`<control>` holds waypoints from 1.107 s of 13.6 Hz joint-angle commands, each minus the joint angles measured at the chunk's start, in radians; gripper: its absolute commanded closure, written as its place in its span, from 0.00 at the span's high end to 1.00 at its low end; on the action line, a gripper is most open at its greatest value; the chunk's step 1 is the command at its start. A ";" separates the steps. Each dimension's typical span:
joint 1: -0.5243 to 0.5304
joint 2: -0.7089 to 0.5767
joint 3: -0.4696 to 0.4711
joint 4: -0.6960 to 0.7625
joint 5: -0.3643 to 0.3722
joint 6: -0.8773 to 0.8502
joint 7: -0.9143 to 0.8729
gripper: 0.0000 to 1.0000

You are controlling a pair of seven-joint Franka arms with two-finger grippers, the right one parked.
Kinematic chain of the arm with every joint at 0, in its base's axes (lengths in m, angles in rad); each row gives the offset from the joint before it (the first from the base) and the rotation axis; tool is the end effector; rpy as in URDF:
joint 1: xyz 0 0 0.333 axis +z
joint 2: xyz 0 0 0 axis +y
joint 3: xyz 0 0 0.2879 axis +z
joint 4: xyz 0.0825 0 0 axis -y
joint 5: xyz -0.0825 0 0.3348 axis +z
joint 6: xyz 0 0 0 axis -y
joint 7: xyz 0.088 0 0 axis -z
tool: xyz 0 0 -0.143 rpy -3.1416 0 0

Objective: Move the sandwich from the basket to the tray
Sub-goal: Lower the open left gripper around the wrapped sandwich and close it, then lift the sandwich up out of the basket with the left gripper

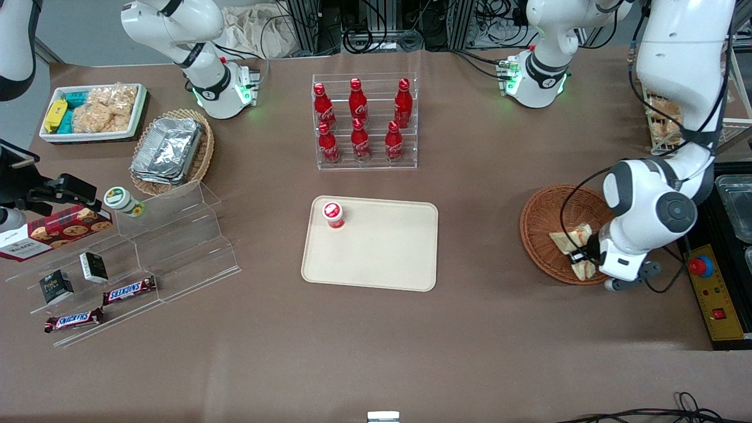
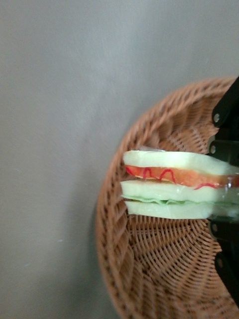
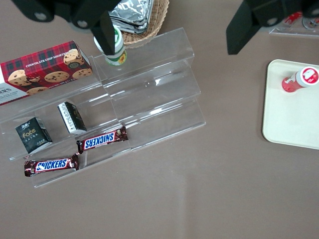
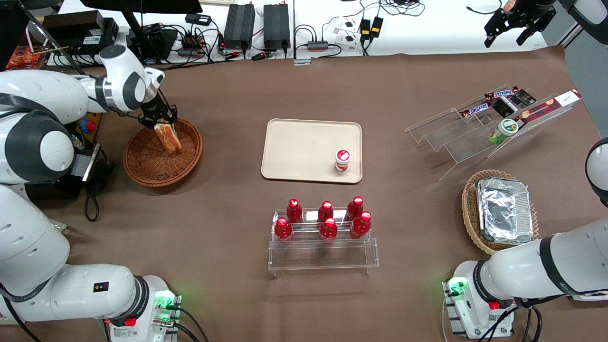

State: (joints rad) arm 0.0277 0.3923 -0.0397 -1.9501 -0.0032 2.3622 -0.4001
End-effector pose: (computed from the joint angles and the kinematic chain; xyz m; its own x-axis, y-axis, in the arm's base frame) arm 0.5746 -0.0065 0.2521 0.9234 0.3835 0.0117 0.3832 -0.9234 0.0239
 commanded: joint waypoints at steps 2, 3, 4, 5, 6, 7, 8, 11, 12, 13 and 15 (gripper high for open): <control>-0.017 -0.079 -0.008 0.169 0.011 -0.213 0.014 0.29; -0.020 -0.090 -0.009 0.224 0.011 -0.269 0.014 0.29; -0.029 -0.096 -0.011 0.284 0.009 -0.332 0.014 0.29; -0.046 -0.110 -0.012 0.357 0.011 -0.412 0.017 0.30; -0.054 -0.118 -0.017 0.429 0.009 -0.501 0.017 0.30; -0.054 -0.119 -0.026 0.498 0.008 -0.591 0.017 0.30; -0.057 -0.119 -0.041 0.567 0.008 -0.671 0.015 0.30; -0.130 -0.139 -0.065 0.703 0.046 -0.867 0.003 0.30; -0.164 -0.147 -0.065 0.718 0.051 -0.901 -0.012 0.30; -0.198 -0.164 -0.066 0.724 0.051 -0.911 -0.054 0.30; -0.300 -0.168 -0.065 0.734 0.052 -0.914 -0.150 0.31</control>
State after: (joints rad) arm -0.1903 0.2246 -0.1091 -1.2403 0.0250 1.4736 -0.4729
